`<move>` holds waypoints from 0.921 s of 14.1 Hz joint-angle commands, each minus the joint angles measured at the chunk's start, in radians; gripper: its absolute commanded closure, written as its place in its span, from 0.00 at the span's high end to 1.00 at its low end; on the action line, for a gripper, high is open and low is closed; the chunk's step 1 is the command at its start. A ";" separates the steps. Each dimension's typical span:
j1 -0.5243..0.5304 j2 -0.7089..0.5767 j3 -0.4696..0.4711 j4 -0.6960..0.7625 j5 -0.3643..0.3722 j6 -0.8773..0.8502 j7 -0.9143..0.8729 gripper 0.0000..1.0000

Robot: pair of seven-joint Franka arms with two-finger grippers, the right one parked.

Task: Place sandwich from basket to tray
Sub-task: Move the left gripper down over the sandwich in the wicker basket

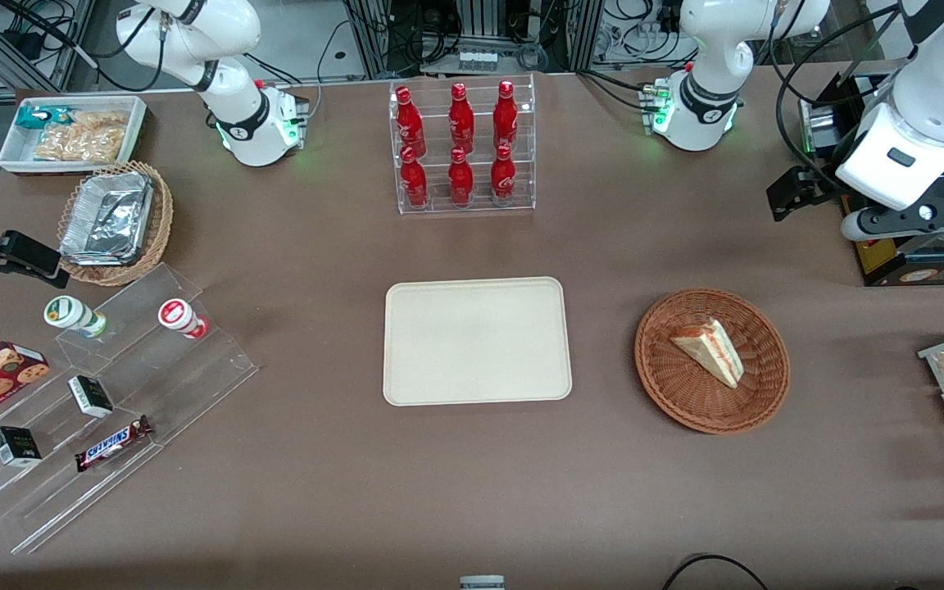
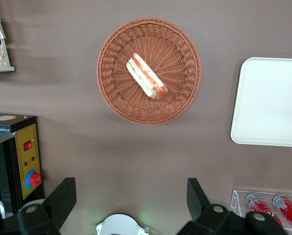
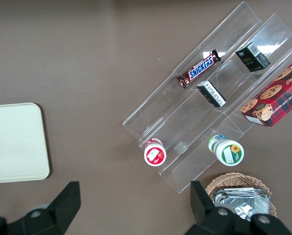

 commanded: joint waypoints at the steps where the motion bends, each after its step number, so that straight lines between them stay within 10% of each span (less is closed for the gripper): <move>1: -0.006 -0.006 0.006 -0.007 -0.017 0.009 0.009 1.00; 13: 0.008 0.303 0.075 -0.159 -0.013 0.304 -0.247 1.00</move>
